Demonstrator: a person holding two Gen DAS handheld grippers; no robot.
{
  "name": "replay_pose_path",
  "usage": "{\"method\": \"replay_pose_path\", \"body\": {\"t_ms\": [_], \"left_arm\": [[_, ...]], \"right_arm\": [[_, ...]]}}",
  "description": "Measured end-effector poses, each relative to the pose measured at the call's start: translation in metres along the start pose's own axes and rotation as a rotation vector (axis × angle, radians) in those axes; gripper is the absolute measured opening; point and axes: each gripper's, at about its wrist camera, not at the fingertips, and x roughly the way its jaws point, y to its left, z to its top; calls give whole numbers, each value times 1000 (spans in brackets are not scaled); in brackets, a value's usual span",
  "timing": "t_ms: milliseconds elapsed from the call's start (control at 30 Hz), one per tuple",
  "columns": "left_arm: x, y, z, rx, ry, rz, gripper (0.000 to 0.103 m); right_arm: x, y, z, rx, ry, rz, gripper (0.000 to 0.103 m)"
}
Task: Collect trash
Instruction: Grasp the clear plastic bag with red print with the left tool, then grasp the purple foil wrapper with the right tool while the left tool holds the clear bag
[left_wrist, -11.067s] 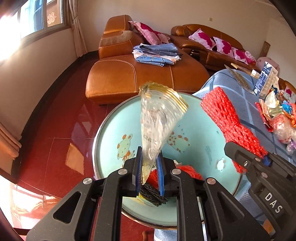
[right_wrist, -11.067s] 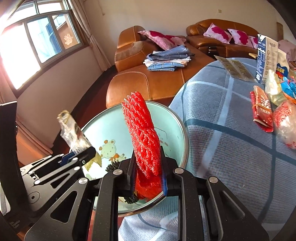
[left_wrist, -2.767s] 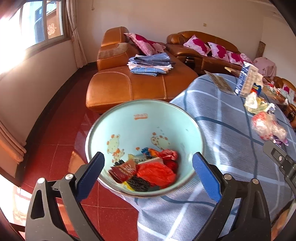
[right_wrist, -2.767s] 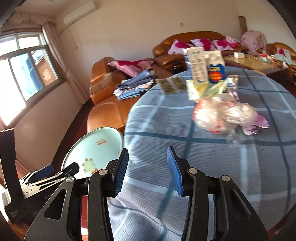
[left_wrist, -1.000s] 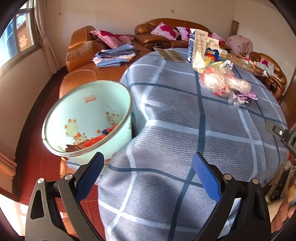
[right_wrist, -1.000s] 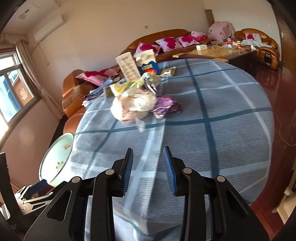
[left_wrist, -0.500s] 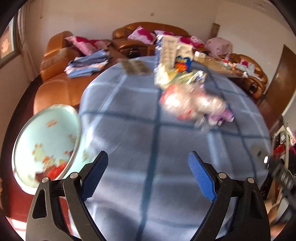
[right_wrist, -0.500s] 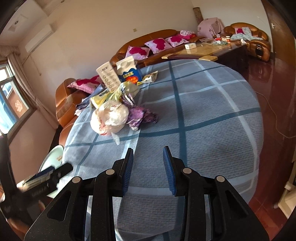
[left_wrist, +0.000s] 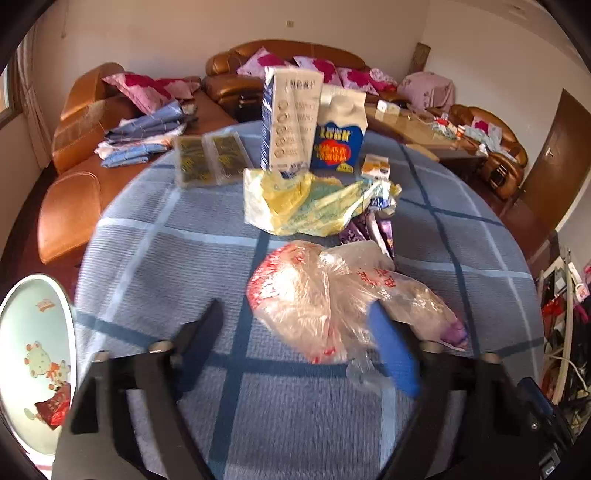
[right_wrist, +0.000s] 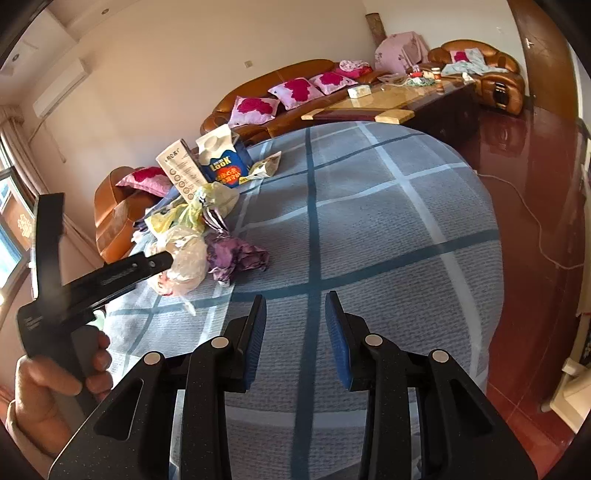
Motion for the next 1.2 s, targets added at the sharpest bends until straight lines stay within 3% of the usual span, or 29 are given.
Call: {"method": "replay_pose_path", "body": {"t_ms": [67,167,400,433,567,700,767,900,1200], "left_arm": [[9,3,-4,-4,28,1,41],[9,13,-12,-25,34,-29,32],[-35,43,-17,-38,-57,51,31],[-41,48,-18,-38,-67,64,31],[-58,64,-21,-43,-80,109,31],[-64,74,-26,-53,-75,126,31],[-66,78,-30,-60,-72,128,31],[-65,80,-37,-63,-64,126,31],[-75,65,-47,-31,-85,133,31]], "right_arm": [[1,-3,2,5,-1,-3,34],[3,-5,7,2,-4,-5,34],[23,19,36,-40,-3,50,35],[30,27,42,-59,-1,68,39],[63,56,56,-122,67,119,50],[104,77,58,-209,168,83,54],[119,74,53,-194,236,70,38],[108,69,48,-170,218,104,18],[44,64,26,-93,141,179,13]]}}
